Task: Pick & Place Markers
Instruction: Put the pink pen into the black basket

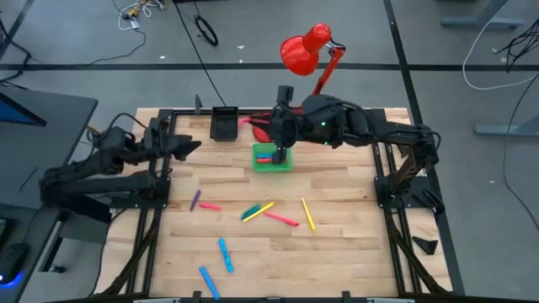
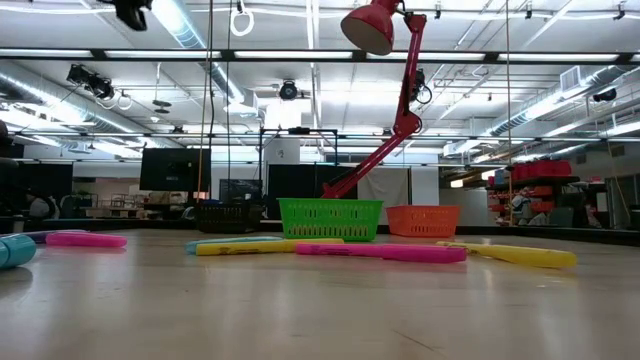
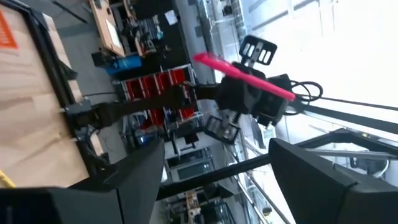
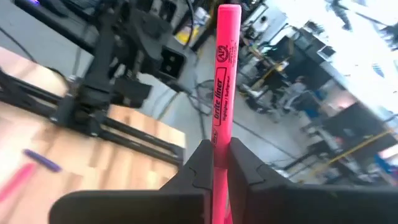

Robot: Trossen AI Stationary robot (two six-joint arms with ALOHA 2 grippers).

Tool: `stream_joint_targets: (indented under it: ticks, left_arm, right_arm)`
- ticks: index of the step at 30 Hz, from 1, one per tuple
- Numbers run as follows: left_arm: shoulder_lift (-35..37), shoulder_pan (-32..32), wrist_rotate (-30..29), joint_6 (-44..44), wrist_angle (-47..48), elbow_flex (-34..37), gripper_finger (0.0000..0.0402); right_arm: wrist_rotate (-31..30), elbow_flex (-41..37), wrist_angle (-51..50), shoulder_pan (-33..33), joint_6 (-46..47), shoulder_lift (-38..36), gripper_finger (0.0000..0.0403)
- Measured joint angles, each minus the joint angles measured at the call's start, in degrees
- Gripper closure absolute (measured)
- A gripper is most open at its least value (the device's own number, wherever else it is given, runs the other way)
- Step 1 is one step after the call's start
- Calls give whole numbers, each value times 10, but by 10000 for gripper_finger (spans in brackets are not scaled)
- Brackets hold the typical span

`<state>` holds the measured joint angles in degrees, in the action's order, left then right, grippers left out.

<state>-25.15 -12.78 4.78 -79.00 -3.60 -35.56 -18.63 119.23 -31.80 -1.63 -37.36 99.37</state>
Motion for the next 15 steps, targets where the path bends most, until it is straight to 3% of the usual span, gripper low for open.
stream_joint_targets:
  ticks: [9,15]
  left_arm:
    - [-119,0,36,-52,0,-116,106]
    - [-188,0,92,-68,0,-186,106]
  right_arm:
    - [-41,18,-15,-14,-124,0,390]
    - [-50,18,-35,-26,-171,0,390]
